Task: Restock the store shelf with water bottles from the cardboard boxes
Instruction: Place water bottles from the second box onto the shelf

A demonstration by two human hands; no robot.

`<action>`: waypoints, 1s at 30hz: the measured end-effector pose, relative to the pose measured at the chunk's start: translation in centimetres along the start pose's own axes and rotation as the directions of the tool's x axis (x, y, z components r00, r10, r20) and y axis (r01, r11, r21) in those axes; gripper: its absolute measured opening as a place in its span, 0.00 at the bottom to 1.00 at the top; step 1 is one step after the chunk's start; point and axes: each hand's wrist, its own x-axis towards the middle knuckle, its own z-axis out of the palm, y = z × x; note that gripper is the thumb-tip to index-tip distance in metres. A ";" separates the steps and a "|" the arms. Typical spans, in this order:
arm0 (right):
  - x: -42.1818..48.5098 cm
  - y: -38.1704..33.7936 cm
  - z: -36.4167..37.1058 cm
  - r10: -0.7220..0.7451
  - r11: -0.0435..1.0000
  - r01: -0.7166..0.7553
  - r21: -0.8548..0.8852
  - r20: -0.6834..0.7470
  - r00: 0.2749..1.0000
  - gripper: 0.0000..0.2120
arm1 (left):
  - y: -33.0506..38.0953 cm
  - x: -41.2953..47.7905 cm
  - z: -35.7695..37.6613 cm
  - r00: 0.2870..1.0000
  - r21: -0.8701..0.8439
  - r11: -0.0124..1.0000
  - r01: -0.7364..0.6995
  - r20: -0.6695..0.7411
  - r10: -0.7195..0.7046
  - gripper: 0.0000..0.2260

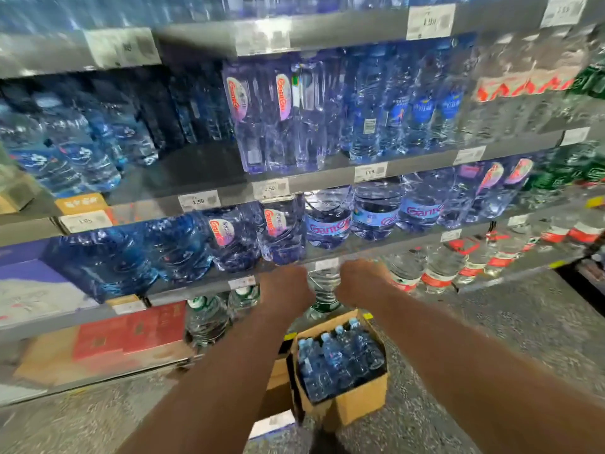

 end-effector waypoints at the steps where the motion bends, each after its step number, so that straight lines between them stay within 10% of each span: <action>1: 0.7 0.8 0.7 -0.014 1.000 0.014 0.002 0.006 1.000 0.17 | 0.8 0.5 0.8 1.000 -0.001 1.000 0.011 0.002 -0.011 0.12; 11: 5.5 5.7 10.8 -0.081 0.994 0.067 0.087 0.168 0.982 0.05 | 3.7 2.7 11.8 0.964 -0.073 0.993 0.089 0.256 -0.068 0.10; 20: 10.6 5.6 23.2 0.013 1.000 -0.016 0.007 0.343 0.939 0.19 | 2.0 4.7 23.3 0.891 -0.165 0.965 0.205 0.439 -0.114 0.11; 30: 18.3 11.6 37.7 0.075 0.995 -0.094 0.030 0.389 0.918 0.14 | 8.8 9.4 39.9 0.829 -0.563 0.661 0.496 0.533 -0.169 0.13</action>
